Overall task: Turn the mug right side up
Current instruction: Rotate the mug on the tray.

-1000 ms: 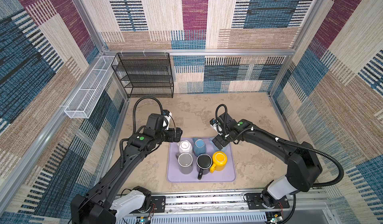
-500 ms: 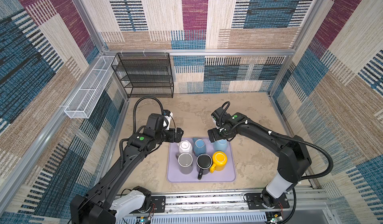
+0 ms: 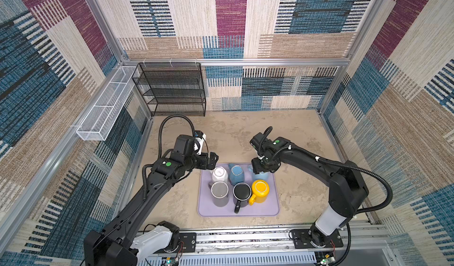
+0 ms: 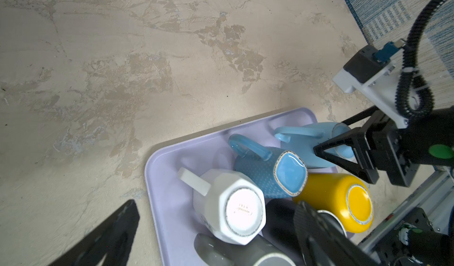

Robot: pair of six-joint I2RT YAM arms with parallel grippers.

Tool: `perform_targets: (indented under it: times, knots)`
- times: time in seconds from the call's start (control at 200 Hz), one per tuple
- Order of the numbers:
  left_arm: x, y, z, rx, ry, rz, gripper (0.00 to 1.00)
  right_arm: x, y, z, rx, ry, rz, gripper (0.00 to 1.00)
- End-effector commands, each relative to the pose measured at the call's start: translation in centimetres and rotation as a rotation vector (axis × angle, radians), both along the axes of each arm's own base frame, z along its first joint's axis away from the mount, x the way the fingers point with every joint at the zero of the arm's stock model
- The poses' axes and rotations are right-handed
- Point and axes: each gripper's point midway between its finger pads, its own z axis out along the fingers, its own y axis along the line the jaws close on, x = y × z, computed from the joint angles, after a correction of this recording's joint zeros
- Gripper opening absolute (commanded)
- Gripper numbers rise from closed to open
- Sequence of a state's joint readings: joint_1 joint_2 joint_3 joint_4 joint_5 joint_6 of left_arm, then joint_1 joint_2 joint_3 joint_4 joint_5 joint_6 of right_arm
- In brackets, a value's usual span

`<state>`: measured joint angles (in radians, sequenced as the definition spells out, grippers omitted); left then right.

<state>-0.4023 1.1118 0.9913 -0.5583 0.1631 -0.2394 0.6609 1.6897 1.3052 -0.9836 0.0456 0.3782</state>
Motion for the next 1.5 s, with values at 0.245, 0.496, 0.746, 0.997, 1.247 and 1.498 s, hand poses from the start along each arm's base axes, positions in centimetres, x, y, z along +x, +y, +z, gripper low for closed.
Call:
perform_targets:
  times: [0.245,0.496,0.746,0.997,1.247,1.498]
  knots:
    - [-0.3,0.1,0.2,0.008,-0.01,-0.006,1.0,1.5,-0.4,-0.6,-0.13,-0.067,0.344,0.63]
    - [-0.2,0.1,0.3,0.006,-0.008,0.001,1.0,2.1,-2.0,-0.8,-0.267,-0.099,0.514,0.65]
    - [-0.2,-0.1,0.4,0.006,-0.008,-0.002,1.0,2.4,-1.3,0.5,-0.224,-0.109,0.482,0.95]
    - [-0.4,-0.3,0.2,0.006,-0.004,-0.009,1.0,2.8,2.0,3.2,-0.028,-0.089,0.294,1.0]
    - [-0.8,-0.4,0.4,0.011,-0.005,-0.022,1.0,3.2,3.0,3.7,0.055,-0.062,0.101,0.99]
    - [-1.1,-0.4,0.0,0.019,0.005,-0.034,1.0,2.5,1.2,1.7,-0.007,-0.03,0.022,0.99]
